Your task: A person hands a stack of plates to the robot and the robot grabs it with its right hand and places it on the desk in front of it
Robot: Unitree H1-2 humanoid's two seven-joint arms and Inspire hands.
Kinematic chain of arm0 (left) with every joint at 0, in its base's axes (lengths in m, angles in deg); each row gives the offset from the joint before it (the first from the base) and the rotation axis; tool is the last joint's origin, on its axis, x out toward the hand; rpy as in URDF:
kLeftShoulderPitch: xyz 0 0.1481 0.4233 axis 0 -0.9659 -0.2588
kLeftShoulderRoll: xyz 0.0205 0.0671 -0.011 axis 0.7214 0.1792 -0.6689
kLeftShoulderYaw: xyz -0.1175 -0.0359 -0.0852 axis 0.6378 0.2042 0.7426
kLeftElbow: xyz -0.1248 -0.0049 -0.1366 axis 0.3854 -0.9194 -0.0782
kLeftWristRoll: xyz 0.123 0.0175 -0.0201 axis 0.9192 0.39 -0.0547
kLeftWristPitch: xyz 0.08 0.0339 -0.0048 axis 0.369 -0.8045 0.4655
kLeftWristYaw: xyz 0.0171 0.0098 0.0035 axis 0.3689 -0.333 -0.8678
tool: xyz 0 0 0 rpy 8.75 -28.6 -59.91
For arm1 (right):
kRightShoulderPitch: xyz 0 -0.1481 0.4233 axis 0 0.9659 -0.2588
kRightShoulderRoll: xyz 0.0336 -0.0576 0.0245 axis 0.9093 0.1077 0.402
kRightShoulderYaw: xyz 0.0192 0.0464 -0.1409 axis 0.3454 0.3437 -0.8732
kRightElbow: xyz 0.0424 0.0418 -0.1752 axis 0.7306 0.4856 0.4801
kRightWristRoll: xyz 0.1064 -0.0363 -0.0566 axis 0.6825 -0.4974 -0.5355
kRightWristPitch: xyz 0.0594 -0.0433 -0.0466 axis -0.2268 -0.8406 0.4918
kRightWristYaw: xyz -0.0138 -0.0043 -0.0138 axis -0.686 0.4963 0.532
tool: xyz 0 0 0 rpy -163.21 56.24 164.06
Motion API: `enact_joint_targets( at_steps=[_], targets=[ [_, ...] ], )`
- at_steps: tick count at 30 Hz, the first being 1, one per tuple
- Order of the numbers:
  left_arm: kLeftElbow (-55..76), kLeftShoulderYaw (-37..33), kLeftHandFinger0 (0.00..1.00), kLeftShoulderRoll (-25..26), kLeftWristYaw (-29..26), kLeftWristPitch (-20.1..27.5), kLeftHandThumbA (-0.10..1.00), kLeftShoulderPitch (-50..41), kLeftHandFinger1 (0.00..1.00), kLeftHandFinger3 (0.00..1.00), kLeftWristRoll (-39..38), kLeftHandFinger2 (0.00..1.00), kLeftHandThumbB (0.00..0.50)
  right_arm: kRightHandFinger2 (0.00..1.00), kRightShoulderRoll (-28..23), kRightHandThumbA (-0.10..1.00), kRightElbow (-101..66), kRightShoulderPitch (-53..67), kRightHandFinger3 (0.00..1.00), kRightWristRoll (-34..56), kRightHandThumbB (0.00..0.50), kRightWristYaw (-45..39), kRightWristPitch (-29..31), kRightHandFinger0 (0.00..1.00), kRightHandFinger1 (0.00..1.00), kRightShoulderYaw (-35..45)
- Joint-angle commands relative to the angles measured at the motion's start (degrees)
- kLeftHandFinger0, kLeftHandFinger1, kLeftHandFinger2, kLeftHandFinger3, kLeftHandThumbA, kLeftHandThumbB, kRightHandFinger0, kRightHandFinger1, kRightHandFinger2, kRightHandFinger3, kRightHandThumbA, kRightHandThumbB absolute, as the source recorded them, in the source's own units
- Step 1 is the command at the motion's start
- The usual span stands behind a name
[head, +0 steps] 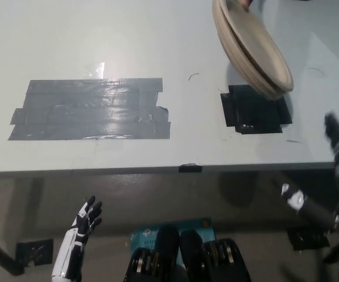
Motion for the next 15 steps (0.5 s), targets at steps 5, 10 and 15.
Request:
enact_joint_targets(
  at_steps=[5,10,15],
  targets=[
    [0.73,-0.11,1.00,0.14,0.24,1.41,1.00,-0.12,1.00,1.00,-0.11,1.00,0.236,1.00,-3.17,0.93,-1.56,-15.50,1.00,-19.78,0.445,-1.24,-7.87,1.00,1.00,-0.74],
    [1.14,-0.17,1.00,-0.10,-0.25,1.14,1.00,-0.19,1.00,1.00,0.61,1.00,0.232,1.00,-4.51,0.92,7.88,-21.92,1.00,-25.95,0.438,0.09,-8.25,1.00,1.00,-3.94],
    [1.20,-0.28,1.00,0.00,-0.01,1.50,1.00,-0.02,1.00,1.00,0.52,1.00,0.217,1.00,-5.11,0.89,16.67,-27.89,1.00,-29.73,0.460,1.85,-10.01,1.00,1.00,-6.53]
  ],
)
